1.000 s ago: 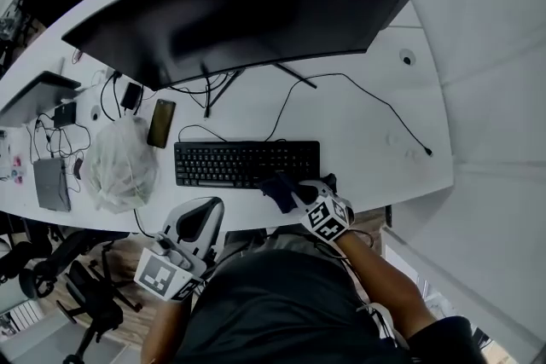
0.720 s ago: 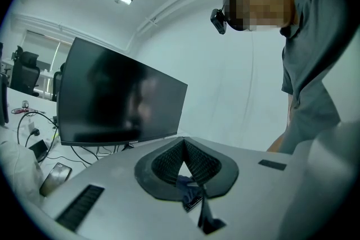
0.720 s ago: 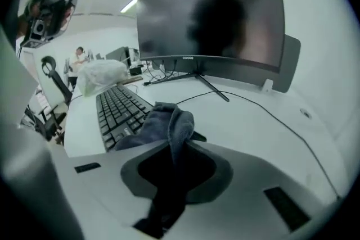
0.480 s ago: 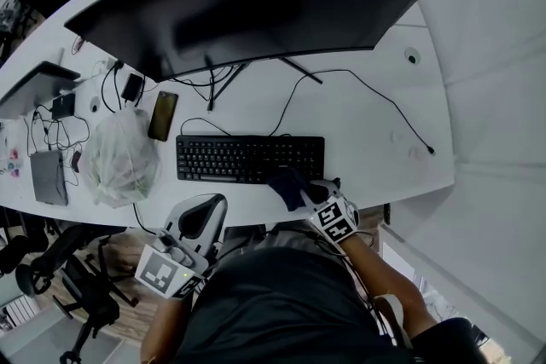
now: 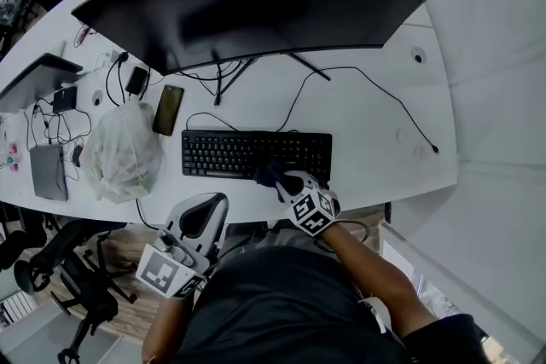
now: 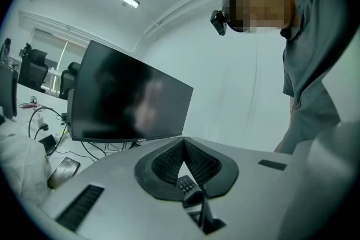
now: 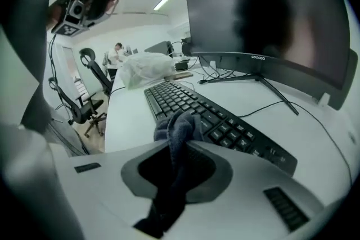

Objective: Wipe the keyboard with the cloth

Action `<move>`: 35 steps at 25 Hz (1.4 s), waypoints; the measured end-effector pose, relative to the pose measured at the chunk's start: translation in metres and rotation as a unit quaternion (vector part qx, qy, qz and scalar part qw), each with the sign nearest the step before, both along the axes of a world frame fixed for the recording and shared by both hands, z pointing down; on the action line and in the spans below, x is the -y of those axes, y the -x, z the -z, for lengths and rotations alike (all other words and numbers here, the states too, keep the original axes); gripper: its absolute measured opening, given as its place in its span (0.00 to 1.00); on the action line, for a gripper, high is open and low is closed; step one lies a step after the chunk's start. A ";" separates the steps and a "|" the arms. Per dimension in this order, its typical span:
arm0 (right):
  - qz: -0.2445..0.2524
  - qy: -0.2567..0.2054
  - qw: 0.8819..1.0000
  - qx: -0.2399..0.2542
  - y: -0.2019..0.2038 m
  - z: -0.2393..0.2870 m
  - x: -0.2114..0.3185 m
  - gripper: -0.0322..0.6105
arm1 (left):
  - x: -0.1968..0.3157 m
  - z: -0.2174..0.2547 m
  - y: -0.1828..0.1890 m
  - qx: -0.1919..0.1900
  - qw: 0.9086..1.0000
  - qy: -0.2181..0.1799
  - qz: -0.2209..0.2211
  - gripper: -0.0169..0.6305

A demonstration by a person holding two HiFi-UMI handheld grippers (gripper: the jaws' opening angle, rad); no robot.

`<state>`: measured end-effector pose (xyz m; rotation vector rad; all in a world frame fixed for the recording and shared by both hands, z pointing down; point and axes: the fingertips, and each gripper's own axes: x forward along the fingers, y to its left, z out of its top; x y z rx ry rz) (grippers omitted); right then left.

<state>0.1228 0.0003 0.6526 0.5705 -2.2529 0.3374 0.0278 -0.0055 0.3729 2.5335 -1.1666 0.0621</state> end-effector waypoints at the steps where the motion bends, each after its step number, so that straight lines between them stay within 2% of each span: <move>1: -0.008 -0.009 1.000 0.001 0.000 0.004 0.008 0.13 | -0.001 -0.002 0.005 0.002 1.000 0.000 0.002 0.03; 4: -0.066 -0.096 0.993 -0.026 -0.019 0.015 0.087 0.13 | -0.002 -0.008 0.011 -0.001 1.000 0.007 0.005 0.03; 6: -0.080 -0.101 0.990 -0.050 -0.027 0.008 0.124 0.13 | -0.002 -0.010 0.011 -0.005 1.000 0.007 0.003 0.03; 8: -0.074 -0.073 0.993 -0.049 -0.024 0.002 0.116 0.13 | -0.003 -0.008 0.008 -0.005 1.000 0.004 -0.003 0.03; 12: 0.000 -0.025 0.999 -0.036 -0.008 -0.006 0.010 0.13 | -0.001 -0.006 0.010 -0.013 1.000 0.008 -0.002 0.03; 14: 0.005 -0.006 1.000 -0.025 -0.007 -0.007 -0.010 0.13 | -0.001 -0.008 0.012 -0.018 1.000 0.016 0.000 0.03; 15: -0.007 -0.014 1.000 -0.021 -0.010 -0.003 0.001 0.13 | -0.002 -0.009 0.013 -0.016 1.000 0.014 -0.002 0.03; 17: -0.050 -0.070 0.996 -0.023 -0.020 0.012 0.050 0.13 | -0.002 -0.010 0.014 -0.012 1.000 0.010 -0.007 0.03; 19: -0.086 -0.110 0.989 -0.046 -0.034 0.016 0.099 0.13 | 0.000 -0.010 0.012 -0.010 1.000 0.008 -0.011 0.03; 21: -0.100 -0.088 0.989 -0.063 -0.044 0.005 0.107 0.13 | 0.000 -0.007 0.010 -0.008 1.000 0.006 -0.015 0.03; 24: -0.071 -0.047 0.995 -0.053 -0.043 0.000 0.038 0.12 | -0.002 0.000 0.009 -0.016 1.000 0.018 -0.011 0.03; 26: -0.040 -0.028 0.997 -0.052 -0.041 -0.005 -0.009 0.12 | -0.001 -0.003 0.016 -0.016 1.000 0.010 -0.005 0.03; 27: -0.034 -0.025 0.998 -0.052 -0.040 -0.007 -0.016 0.12 | 0.000 -0.006 0.021 -0.014 1.000 0.007 -0.002 0.03; 29: -0.049 -0.046 0.997 -0.044 -0.041 0.000 0.007 0.12 | 0.001 -0.011 0.026 -0.011 1.000 0.004 0.001 0.03; 32: -0.080 -0.106 0.990 -0.046 -0.044 0.020 0.078 0.12 | 0.006 -0.009 0.032 -0.007 1.000 -0.004 0.003 0.03; 34: -0.092 -0.095 0.989 -0.066 -0.047 0.012 0.098 0.12 | 0.011 -0.007 0.037 -0.003 1.000 -0.005 0.007 0.03; 35: -0.096 -0.081 0.990 -0.071 -0.045 0.006 0.092 0.12 | 0.013 -0.006 0.039 -0.002 1.000 -0.005 0.010 0.03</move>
